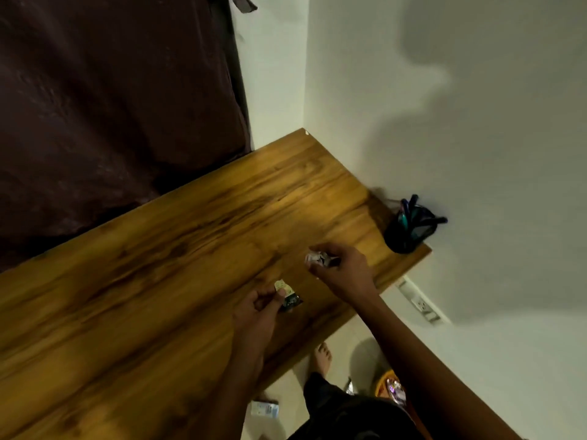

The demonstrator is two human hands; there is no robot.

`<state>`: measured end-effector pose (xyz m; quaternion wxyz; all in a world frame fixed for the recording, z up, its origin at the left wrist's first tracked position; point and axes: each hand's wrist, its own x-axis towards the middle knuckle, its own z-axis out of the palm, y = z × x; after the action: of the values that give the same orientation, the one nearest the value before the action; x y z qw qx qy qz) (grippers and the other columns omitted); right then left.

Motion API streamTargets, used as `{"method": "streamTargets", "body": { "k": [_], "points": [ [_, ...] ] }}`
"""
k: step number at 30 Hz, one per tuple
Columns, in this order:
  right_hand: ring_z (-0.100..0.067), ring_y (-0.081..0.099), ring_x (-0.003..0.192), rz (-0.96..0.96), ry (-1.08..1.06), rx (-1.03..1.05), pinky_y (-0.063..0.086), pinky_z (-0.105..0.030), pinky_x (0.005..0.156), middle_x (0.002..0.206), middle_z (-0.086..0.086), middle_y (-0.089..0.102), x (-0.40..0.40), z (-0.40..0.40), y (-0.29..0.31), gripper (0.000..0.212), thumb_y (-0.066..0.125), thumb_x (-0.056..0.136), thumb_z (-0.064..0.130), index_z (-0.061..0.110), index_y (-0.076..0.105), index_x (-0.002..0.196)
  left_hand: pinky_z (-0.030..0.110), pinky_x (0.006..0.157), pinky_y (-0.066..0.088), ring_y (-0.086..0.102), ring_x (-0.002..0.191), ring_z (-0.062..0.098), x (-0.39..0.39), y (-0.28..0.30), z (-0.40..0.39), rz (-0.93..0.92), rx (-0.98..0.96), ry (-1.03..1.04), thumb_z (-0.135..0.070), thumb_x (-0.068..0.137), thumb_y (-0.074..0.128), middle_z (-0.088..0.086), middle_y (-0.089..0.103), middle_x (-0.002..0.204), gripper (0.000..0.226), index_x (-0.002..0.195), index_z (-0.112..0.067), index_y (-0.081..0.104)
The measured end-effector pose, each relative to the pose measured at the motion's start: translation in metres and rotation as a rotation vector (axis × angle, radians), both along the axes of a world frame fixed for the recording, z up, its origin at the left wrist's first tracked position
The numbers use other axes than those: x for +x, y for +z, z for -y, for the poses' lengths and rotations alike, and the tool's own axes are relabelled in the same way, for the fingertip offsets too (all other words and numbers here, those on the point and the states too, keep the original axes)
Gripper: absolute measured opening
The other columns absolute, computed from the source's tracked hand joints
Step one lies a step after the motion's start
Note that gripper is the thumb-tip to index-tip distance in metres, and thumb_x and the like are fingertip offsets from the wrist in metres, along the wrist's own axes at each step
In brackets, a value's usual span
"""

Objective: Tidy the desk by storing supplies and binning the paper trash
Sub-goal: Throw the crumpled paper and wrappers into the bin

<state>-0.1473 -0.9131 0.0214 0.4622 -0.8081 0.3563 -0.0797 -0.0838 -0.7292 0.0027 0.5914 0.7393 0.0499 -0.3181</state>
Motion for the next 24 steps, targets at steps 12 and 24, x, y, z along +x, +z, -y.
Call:
{"method": "streamTargets", "body": {
  "k": [12, 24],
  "points": [
    [0.0, 0.07, 0.086, 0.045, -0.182, -0.003, 0.061, -0.029, 0.078, 0.103, 0.013, 0.074, -0.147, -0.134, 0.001, 0.047, 0.084, 0.076, 0.044, 0.033, 0.07, 0.12, 0.027, 0.064, 0.052, 0.066, 0.069, 0.014, -0.093, -0.007, -0.103, 0.013, -0.005, -0.13, -0.013, 0.085, 0.082, 0.004, 0.075, 0.076, 0.008, 0.088, -0.014, 0.075],
    [0.01, 0.066, 0.073, -0.051, -0.48, 0.089, 0.048, -0.005, 0.069, 0.088, 0.018, 0.072, -0.318, -0.1, -0.009, 0.03, 0.082, 0.081, 0.039, 0.031, 0.075, 0.109, 0.035, 0.065, 0.062, 0.078, 0.076, 0.032, -0.224, -0.045, -0.063, -0.072, 0.012, -0.305, 0.008, 0.081, 0.08, 0.014, 0.079, 0.081, 0.042, 0.117, -0.011, 0.068]
  ]
}}
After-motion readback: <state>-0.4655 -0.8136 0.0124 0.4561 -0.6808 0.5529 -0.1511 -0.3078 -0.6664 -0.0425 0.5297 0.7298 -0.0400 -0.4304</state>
